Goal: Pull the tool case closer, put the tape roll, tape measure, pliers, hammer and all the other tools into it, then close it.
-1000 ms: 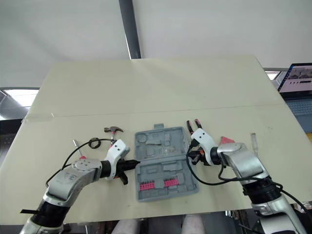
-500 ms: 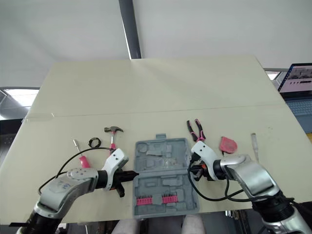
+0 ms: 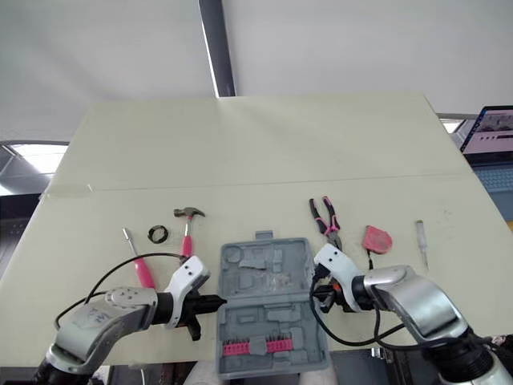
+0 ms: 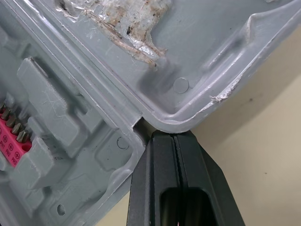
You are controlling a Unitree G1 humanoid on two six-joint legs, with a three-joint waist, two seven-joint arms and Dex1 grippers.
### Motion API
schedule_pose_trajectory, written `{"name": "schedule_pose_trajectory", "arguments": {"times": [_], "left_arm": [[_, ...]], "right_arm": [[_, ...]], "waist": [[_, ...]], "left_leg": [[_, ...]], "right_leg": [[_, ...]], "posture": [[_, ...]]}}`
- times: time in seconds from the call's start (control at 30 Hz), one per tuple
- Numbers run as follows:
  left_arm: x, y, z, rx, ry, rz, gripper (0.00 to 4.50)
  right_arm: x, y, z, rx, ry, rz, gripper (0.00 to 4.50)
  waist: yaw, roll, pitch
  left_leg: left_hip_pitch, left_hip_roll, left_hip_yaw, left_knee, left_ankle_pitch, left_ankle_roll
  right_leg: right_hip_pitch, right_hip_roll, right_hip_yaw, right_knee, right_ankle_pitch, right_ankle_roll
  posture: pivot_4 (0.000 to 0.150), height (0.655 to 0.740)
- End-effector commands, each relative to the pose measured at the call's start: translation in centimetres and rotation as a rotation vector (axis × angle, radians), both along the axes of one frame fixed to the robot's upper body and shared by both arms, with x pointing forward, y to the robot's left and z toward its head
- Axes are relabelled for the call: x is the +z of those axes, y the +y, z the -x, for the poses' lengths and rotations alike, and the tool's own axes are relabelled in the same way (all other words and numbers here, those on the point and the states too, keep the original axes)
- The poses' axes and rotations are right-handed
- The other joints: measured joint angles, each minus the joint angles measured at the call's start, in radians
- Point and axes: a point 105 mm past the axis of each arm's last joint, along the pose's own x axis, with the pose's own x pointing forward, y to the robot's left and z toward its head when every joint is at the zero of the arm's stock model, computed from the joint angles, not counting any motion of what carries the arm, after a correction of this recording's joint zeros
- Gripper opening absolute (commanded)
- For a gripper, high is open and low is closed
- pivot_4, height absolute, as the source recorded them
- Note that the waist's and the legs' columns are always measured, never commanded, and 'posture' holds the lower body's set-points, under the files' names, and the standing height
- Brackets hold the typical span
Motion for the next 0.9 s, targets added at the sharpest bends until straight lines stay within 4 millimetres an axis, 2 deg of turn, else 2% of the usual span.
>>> {"name": "schedule_pose_trajectory", "arguments": {"times": [0.03, 0.37, 0.6, 0.77, 0.9], "left_arm": [[-0.2, -1.0, 1.2, -0.043, 0.042, 0.032, 0.06], [-0.3, -0.9, 1.2, -0.041, 0.043, 0.025, 0.06], [-0.3, 0.4, 0.3, -0.013, 0.006, -0.018, 0.06], [0.2, 1.3, -0.1, 0.004, -0.021, -0.028, 0.06], [2.7, 2.8, -0.2, 0.046, -0.119, 0.023, 0.06]], "right_arm": [[0.8, 1.0, 0.6, 0.045, -0.014, -0.036, 0.00], [0.7, 0.9, 0.8, 0.043, -0.003, -0.034, 0.00], [0.9, -0.5, 0.1, 0.007, -0.028, -0.006, 0.00], [2.0, -0.8, 0.4, 0.032, -0.055, -0.037, 0.00], [4.2, -1.2, 0.4, 0.009, -0.117, -0.151, 0.00]], "waist": [[0.003, 0.000, 0.000], [0.007, 0.000, 0.000], [0.008, 0.000, 0.000], [0.008, 0.000, 0.000], [0.008, -0.001, 0.000]], "left_leg": [[0.000, 0.000, 0.000, 0.000, 0.000, 0.000], [0.000, 0.000, 0.000, 0.000, 0.000, 0.000], [0.000, 0.000, 0.000, 0.000, 0.000, 0.000], [0.000, 0.000, 0.001, 0.000, 0.000, 0.000], [0.000, 0.001, 0.001, 0.000, 0.000, 0.000]], "right_leg": [[0.000, 0.000, 0.000, 0.000, 0.000, 0.000], [0.000, 0.000, 0.000, 0.000, 0.000, 0.000], [0.000, 0.000, 0.000, 0.000, 0.000, 0.000], [0.000, 0.000, 0.000, 0.000, 0.000, 0.000], [0.000, 0.000, 0.000, -0.001, 0.000, 0.000]], "posture": [[0.150, 0.7360], [0.150, 0.7360], [0.150, 0.7360], [0.150, 0.7360], [0.150, 0.7360]]}}
